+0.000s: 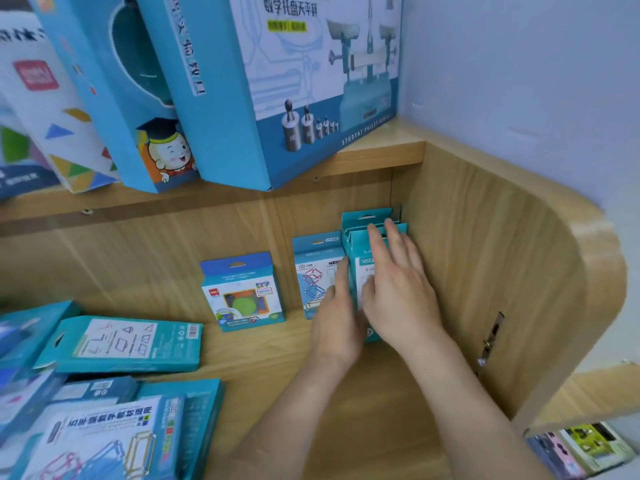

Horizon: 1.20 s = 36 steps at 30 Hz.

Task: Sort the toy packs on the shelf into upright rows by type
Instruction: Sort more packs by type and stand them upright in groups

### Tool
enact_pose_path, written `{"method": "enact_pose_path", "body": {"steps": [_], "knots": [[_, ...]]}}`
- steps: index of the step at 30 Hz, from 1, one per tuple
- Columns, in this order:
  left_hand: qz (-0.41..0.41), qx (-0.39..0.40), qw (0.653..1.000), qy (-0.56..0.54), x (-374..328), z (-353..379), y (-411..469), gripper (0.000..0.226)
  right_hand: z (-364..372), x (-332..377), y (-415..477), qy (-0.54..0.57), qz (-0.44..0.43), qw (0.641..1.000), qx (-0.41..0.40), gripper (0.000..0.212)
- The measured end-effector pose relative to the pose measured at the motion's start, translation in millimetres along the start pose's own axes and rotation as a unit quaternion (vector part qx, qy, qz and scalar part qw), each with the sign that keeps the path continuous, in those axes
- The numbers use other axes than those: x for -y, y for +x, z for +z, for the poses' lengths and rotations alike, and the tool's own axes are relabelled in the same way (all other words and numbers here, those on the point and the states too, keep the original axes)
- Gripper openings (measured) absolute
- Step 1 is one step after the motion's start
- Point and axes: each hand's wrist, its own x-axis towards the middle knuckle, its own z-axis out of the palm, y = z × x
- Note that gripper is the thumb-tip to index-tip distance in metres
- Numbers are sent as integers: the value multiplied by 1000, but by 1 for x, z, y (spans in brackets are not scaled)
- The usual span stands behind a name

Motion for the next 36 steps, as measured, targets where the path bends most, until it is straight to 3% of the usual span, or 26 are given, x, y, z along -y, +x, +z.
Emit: {"method": "enact_pose_path", "body": {"steps": [4, 9, 13, 20, 26, 30, 36], "knots": [[-31, 54, 995, -80, 10, 10, 1, 88, 0, 6, 9, -42, 25, 999, 18, 75], [1, 23, 999, -23, 13, 11, 3, 85, -2, 13, 12, -49, 45, 997, 25, 72], [-15, 21, 994, -106, 6, 13, 3, 93, -2, 12, 16, -51, 39, 998, 28, 69], [-48, 28, 988, -143, 4, -5, 4, 78, -5, 6, 26, -47, 24, 998, 35, 63], [-1, -10, 1000, 5, -9, -7, 6, 69, 5, 7, 10, 3, 2, 998, -57, 66], [-31, 9, 999, -12, -15, -9, 4, 63, 10, 5, -3, 21, -16, 994, -111, 69], [0, -33, 999, -36, -11, -20, -2, 68, 2, 0, -19, 75, -36, 987, -140, 62]]}}
